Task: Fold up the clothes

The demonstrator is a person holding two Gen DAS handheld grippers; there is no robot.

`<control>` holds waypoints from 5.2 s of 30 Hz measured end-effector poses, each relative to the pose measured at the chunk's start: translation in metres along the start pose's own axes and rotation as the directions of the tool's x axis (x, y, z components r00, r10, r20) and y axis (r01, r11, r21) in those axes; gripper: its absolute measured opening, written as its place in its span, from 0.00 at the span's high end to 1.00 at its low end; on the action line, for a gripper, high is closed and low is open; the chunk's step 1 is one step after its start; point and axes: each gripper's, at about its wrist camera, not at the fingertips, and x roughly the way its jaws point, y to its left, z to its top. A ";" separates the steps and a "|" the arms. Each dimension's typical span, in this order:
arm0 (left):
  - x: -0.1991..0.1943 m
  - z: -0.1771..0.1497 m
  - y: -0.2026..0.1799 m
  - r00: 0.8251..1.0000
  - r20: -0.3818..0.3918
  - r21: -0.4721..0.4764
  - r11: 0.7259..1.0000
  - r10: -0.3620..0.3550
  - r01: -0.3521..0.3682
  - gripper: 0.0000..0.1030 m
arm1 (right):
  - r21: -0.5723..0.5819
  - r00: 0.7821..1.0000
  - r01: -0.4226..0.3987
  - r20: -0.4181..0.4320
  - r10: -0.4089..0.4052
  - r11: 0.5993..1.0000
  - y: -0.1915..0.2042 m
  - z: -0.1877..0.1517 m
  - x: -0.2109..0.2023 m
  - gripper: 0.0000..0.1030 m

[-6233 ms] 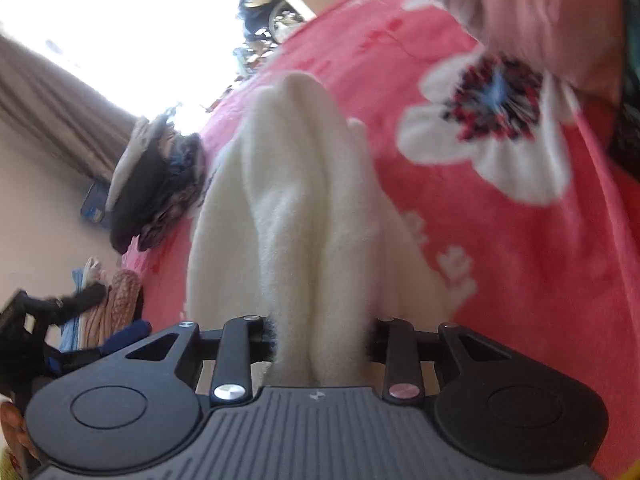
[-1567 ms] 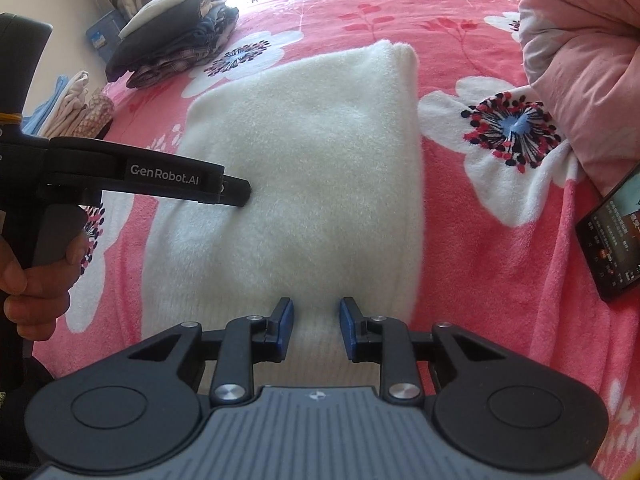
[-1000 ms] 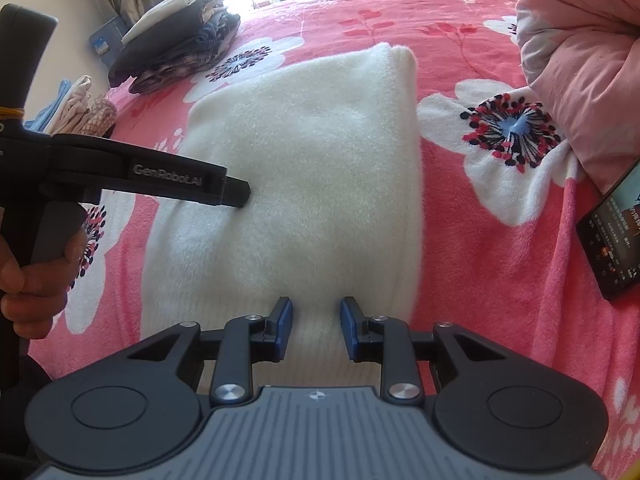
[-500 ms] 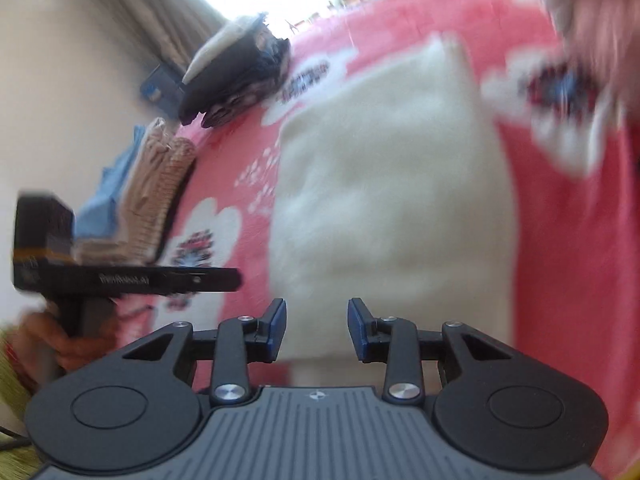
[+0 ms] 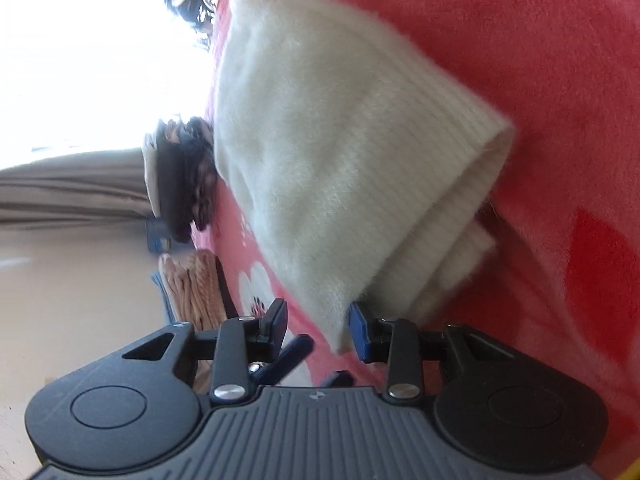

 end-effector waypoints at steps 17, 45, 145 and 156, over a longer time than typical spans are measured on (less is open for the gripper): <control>0.006 0.008 -0.004 0.992 0.012 -0.115 0.986 0.122 -0.120 0.54 | -0.010 0.985 -0.164 0.060 0.164 0.986 0.018 0.002 0.017 0.96; -0.008 0.007 -0.011 0.983 0.066 -0.041 0.985 0.173 -0.170 0.98 | -0.311 0.995 0.079 0.081 -0.057 0.947 0.053 -0.007 0.017 0.96; 0.031 -0.016 0.156 0.932 0.225 -0.762 0.545 -0.283 0.349 0.67 | -0.900 0.885 0.376 0.279 -0.372 0.219 0.128 -0.027 0.009 0.69; 0.031 -0.024 0.183 0.889 0.397 -0.777 0.431 -0.230 0.459 0.53 | -0.757 0.918 0.395 0.336 -0.209 0.521 0.138 0.038 -0.012 0.34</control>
